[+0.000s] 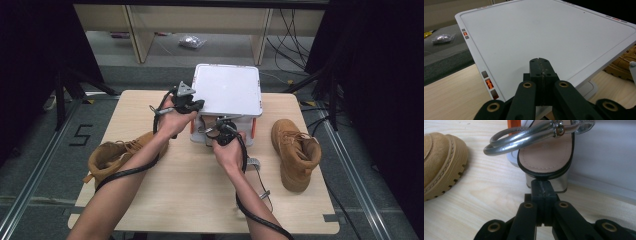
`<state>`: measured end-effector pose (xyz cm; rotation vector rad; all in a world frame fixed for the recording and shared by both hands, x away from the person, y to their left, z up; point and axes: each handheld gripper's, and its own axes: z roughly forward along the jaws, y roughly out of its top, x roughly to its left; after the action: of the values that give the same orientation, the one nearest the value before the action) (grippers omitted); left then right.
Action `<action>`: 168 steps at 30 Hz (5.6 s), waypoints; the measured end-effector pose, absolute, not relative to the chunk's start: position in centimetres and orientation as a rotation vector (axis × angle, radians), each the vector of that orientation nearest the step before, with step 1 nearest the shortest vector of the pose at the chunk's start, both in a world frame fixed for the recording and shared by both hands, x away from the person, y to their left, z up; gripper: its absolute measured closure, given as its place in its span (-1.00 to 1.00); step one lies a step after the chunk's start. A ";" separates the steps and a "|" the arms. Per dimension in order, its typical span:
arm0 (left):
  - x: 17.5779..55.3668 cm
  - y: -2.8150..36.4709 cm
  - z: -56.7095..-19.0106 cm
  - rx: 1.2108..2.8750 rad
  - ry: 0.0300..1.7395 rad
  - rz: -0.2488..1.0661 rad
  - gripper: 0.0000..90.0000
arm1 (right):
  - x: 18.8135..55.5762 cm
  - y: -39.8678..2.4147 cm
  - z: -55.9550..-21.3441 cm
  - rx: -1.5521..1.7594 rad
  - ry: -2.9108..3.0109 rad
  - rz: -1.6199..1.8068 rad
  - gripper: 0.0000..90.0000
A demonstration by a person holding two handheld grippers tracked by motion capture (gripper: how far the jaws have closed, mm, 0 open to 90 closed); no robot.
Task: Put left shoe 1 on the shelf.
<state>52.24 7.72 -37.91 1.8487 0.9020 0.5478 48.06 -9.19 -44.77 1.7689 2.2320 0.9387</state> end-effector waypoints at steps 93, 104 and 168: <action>52.2 7.8 -37.9 1.845 0.906 0.535 1.00 | 50.0 -6.1 -47.3 1.589 2.093 1.025 1.00; 52.2 7.8 -37.9 1.838 0.906 0.529 1.00 | 50.0 -6.0 -47.7 1.535 2.112 0.987 1.00; 52.1 7.7 -37.8 1.853 0.900 0.547 1.00 | 45.6 -17.1 -43.8 1.633 2.222 0.750 0.10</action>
<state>52.10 7.66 -37.84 1.8534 0.8998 0.5471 45.57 -17.15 -43.84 1.6334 2.2215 0.7501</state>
